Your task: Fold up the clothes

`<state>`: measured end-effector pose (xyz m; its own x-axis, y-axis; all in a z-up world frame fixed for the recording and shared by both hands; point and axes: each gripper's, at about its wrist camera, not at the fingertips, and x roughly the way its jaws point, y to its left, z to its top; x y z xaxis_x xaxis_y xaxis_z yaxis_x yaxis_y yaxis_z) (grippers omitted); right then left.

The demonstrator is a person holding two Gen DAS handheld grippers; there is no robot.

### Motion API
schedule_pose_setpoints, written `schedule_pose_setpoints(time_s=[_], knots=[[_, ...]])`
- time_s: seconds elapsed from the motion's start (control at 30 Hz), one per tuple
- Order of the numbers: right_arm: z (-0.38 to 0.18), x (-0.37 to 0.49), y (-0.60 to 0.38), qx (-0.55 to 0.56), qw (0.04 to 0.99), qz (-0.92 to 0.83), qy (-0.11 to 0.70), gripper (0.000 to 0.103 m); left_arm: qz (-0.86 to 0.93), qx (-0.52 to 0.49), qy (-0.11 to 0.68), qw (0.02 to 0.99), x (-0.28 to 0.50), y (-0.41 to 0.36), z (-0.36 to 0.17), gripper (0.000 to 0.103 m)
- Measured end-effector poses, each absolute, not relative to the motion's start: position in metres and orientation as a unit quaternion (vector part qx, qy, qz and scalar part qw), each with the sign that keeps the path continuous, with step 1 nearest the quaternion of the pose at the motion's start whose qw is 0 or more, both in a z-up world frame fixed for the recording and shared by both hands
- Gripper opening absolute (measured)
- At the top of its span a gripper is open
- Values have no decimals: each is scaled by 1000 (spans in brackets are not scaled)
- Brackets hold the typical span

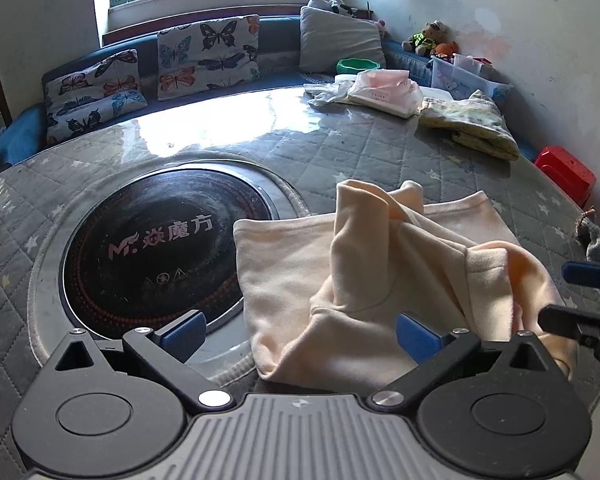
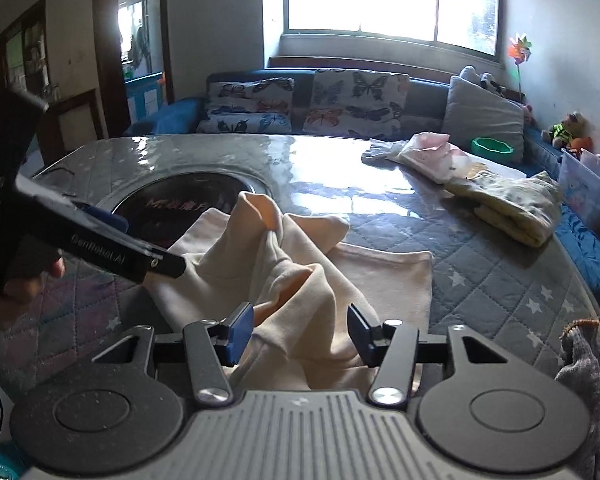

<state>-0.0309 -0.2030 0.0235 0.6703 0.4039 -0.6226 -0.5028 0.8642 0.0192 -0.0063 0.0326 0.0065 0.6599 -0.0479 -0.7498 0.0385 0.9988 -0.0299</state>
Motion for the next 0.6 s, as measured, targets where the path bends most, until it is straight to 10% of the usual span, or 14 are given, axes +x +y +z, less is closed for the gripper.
schedule_pose_setpoints(time_s=[0.4, 0.6], knots=[[9, -14, -189, -59, 903, 244, 349, 40, -21, -10, 411, 911, -9, 32, 11, 103], [7, -21, -190, -62, 897, 259, 353, 10, -19, -14, 413, 911, -6, 34, 12, 103]])
